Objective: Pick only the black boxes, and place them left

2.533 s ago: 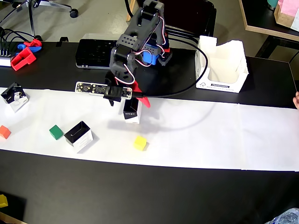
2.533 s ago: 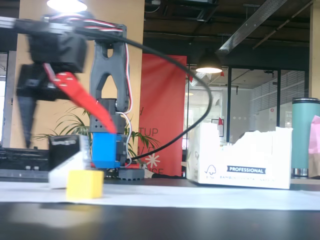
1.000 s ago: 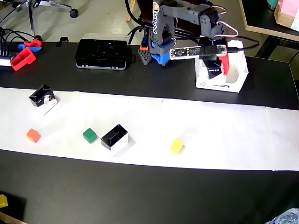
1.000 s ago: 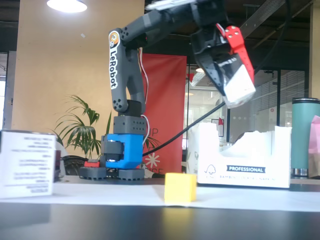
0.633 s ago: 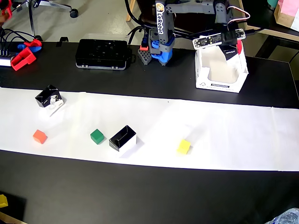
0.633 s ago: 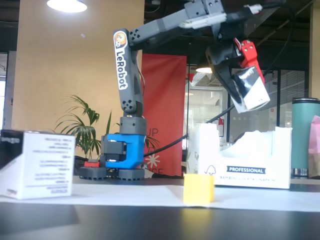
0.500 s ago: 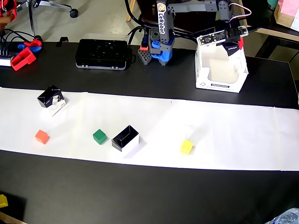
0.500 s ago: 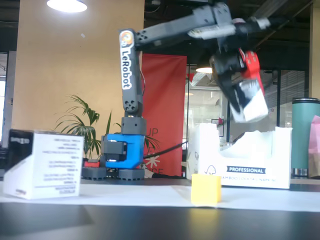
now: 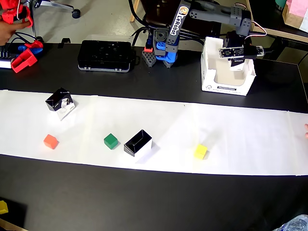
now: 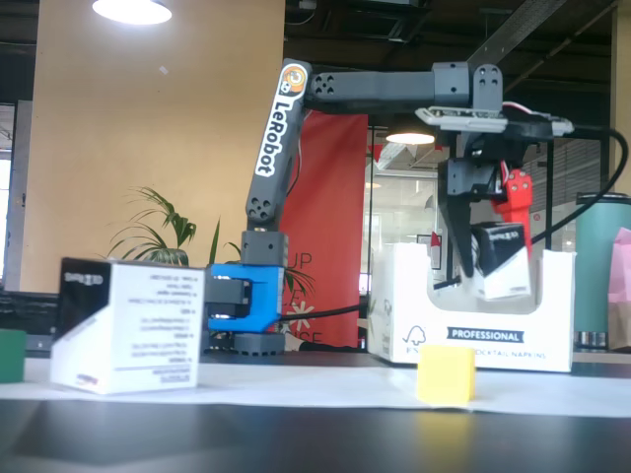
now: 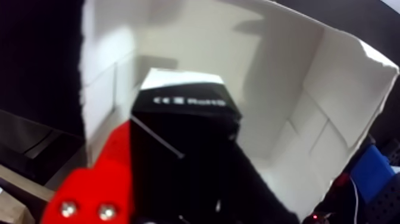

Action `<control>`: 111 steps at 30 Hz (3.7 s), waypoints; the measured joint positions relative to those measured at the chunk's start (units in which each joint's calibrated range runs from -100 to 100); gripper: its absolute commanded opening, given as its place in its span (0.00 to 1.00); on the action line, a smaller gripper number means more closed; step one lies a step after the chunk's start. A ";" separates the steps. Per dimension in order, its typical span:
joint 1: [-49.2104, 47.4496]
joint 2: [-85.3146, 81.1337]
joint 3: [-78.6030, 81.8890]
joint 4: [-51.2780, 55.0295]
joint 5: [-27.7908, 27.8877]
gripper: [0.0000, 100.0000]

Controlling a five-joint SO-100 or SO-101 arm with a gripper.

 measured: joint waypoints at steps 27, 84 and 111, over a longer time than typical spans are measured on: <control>29.90 -20.26 -1.06 8.19 10.70 0.43; 66.82 52.83 -69.37 6.08 15.53 0.11; 21.23 -23.54 1.06 4.39 11.14 0.11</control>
